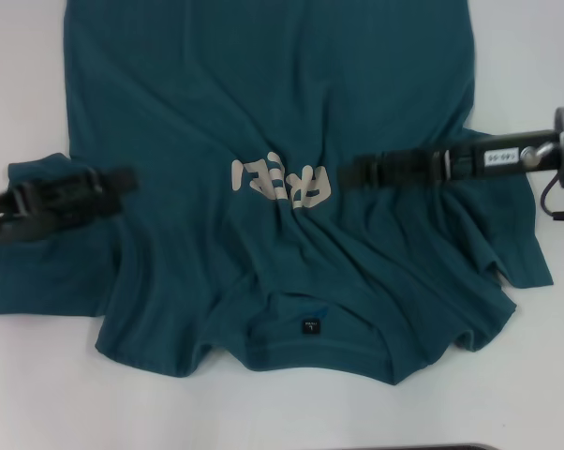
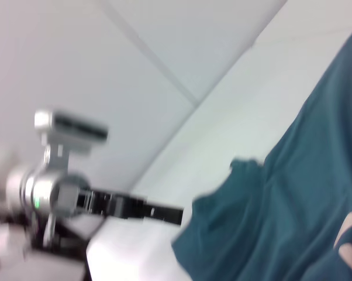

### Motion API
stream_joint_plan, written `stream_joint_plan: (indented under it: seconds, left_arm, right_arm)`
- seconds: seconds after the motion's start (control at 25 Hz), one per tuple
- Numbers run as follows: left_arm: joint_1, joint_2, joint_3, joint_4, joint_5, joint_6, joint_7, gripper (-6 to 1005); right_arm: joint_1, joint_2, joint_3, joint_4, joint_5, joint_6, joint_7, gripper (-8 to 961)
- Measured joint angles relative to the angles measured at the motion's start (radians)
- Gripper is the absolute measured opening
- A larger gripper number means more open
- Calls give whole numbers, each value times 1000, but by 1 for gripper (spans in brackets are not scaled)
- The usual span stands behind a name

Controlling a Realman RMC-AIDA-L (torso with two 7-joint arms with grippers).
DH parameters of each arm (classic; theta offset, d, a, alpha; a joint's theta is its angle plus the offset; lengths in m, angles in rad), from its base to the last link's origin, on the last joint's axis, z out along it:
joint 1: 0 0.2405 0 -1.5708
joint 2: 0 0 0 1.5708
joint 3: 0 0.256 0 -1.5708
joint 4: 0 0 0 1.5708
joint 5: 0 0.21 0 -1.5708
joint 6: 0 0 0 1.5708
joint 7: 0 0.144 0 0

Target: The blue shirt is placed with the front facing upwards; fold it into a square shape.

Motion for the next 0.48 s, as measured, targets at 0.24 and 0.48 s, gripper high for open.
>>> stream_joint_plan:
  seconds: [0.24, 0.48]
  left_arm:
    - [31, 39, -84, 45, 4, -55, -116, 869]
    - [59, 82, -127, 114, 9, -152, -127, 862]
  right_arm:
    - [-32, -8, 74, 3, 31, -2, 111, 912]
    - [-58, -17, 123, 4, 32, 3, 122, 913]
